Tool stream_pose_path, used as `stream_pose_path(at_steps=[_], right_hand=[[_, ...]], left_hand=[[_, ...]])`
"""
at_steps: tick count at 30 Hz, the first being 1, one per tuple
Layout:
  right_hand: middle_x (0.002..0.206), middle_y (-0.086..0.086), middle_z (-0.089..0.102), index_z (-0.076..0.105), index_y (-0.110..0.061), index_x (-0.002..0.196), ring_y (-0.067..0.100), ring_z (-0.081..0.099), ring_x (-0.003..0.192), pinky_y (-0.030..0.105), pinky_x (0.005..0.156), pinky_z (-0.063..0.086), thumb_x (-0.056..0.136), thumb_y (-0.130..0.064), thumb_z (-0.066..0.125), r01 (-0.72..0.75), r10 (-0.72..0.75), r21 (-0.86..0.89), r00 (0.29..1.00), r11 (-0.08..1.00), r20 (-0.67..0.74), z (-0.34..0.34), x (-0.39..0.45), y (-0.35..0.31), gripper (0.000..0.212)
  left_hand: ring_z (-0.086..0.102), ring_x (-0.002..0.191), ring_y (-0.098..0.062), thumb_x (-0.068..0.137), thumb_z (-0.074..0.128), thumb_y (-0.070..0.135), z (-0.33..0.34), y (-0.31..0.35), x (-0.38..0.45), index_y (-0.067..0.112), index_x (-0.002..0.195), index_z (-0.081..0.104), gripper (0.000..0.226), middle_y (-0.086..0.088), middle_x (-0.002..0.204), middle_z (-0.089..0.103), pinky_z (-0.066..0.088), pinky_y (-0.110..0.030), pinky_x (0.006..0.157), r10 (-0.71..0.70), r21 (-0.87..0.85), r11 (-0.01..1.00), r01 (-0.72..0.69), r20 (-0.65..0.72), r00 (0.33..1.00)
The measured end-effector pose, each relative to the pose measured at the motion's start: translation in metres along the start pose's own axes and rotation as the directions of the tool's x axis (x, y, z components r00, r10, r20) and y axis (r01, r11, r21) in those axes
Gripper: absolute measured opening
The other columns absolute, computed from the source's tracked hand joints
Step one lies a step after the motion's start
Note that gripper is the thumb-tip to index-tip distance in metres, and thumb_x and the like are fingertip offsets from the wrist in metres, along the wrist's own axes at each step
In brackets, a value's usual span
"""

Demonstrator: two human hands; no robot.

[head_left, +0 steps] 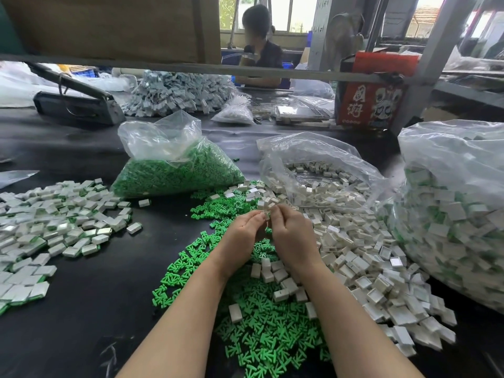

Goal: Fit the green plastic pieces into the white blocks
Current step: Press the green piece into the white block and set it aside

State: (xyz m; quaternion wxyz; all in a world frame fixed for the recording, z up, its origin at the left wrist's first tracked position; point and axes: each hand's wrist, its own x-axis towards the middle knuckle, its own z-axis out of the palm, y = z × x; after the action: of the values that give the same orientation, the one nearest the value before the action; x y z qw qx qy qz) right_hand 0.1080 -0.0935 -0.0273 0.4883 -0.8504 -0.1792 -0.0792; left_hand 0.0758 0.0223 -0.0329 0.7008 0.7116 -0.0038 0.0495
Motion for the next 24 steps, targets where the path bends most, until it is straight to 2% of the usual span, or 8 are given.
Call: stream_pose_path(at_steps=[4, 6, 8, 10, 13, 15, 19, 24], right_hand=[[0.077, 0.009, 0.064, 0.060, -0.010, 0.083, 0.032, 0.062, 0.074, 0.055, 0.070, 0.052, 0.103, -0.024, 0.043, -0.049, 0.044, 0.074, 0.997, 0.996, 0.058, -0.002, 0.001, -0.003, 0.029], [0.080, 0.014, 0.065, 0.060, -0.009, 0.082, 0.037, 0.063, 0.079, 0.058, 0.072, 0.052, 0.103, -0.022, 0.043, -0.090, 0.080, 0.140, 0.994, 0.986, 0.078, -0.002, 0.002, -0.003, 0.030], [0.077, 0.012, 0.063, 0.060, -0.008, 0.080, 0.033, 0.061, 0.074, 0.058, 0.073, 0.052, 0.103, -0.022, 0.043, -0.127, 0.115, 0.204, 0.991, 0.971, 0.072, -0.001, 0.001, -0.004, 0.032], [0.071, 0.007, 0.059, 0.059, -0.007, 0.078, 0.026, 0.055, 0.068, 0.056, 0.072, 0.052, 0.103, -0.023, 0.043, -0.149, 0.137, 0.259, 0.989, 0.954, 0.062, 0.001, -0.001, -0.005, 0.033], [0.072, 0.009, 0.061, 0.060, -0.006, 0.080, 0.029, 0.056, 0.069, 0.054, 0.072, 0.050, 0.103, -0.024, 0.043, -0.148, 0.144, 0.260, 0.989, 0.954, 0.035, 0.002, 0.000, -0.004, 0.033], [0.075, 0.010, 0.063, 0.061, -0.007, 0.081, 0.030, 0.059, 0.072, 0.052, 0.072, 0.051, 0.103, -0.023, 0.043, -0.143, 0.141, 0.247, 0.990, 0.958, 0.027, 0.002, 0.001, -0.003, 0.033], [0.068, 0.004, 0.060, 0.060, -0.008, 0.078, 0.018, 0.054, 0.063, 0.041, 0.064, 0.047, 0.103, -0.023, 0.043, -0.115, 0.114, 0.202, 0.993, 0.973, 0.015, 0.002, 0.000, -0.003, 0.034], [0.076, 0.014, 0.063, 0.062, -0.002, 0.083, 0.036, 0.060, 0.074, 0.052, 0.072, 0.052, 0.103, -0.021, 0.043, -0.115, 0.111, 0.215, 0.993, 0.970, 0.035, 0.002, 0.000, -0.002, 0.033]], left_hand=[[0.065, 0.079, 0.001, 0.106, 0.035, 0.014, 0.001, 0.000, -0.002, 0.011, 0.097, 0.064, 0.031, 0.012, 0.078, 0.071, 0.050, -0.013, 0.071, -0.010, 0.006, 1.000, 0.010, 0.026, 1.000], [0.066, 0.086, -0.007, 0.106, 0.036, 0.017, 0.003, 0.001, -0.002, 0.013, 0.098, 0.066, 0.031, 0.004, 0.087, 0.071, 0.052, -0.017, 0.076, -0.019, 0.014, 1.000, 0.019, 0.002, 1.000], [0.066, 0.100, -0.023, 0.105, 0.037, 0.018, 0.007, -0.001, -0.001, 0.013, 0.101, 0.066, 0.030, -0.010, 0.102, 0.071, 0.055, -0.029, 0.086, -0.018, 0.004, 1.000, 0.018, -0.038, 0.999], [0.062, 0.111, -0.036, 0.106, 0.037, 0.018, 0.011, -0.001, 0.001, 0.009, 0.105, 0.064, 0.029, -0.022, 0.112, 0.067, 0.051, -0.044, 0.098, -0.017, 0.004, 1.000, 0.017, -0.072, 0.997], [0.061, 0.110, -0.039, 0.105, 0.038, 0.020, 0.016, -0.002, 0.002, 0.007, 0.106, 0.064, 0.028, -0.023, 0.112, 0.066, 0.046, -0.054, 0.100, 0.003, 0.050, 0.999, 0.002, -0.104, 0.995], [0.061, 0.109, -0.039, 0.105, 0.038, 0.020, 0.017, -0.003, 0.002, 0.006, 0.106, 0.063, 0.029, -0.023, 0.110, 0.066, 0.045, -0.056, 0.099, 0.010, 0.073, 0.997, -0.001, -0.120, 0.993], [0.062, 0.109, -0.037, 0.106, 0.037, 0.017, 0.019, -0.003, 0.002, 0.006, 0.105, 0.063, 0.028, -0.023, 0.109, 0.067, 0.046, -0.054, 0.100, -0.003, 0.048, 0.999, 0.009, -0.135, 0.991], [0.063, 0.109, -0.035, 0.106, 0.037, 0.016, 0.017, -0.002, 0.000, 0.011, 0.102, 0.064, 0.028, -0.021, 0.110, 0.067, 0.048, -0.048, 0.101, -0.010, 0.011, 1.000, 0.011, -0.119, 0.993]])
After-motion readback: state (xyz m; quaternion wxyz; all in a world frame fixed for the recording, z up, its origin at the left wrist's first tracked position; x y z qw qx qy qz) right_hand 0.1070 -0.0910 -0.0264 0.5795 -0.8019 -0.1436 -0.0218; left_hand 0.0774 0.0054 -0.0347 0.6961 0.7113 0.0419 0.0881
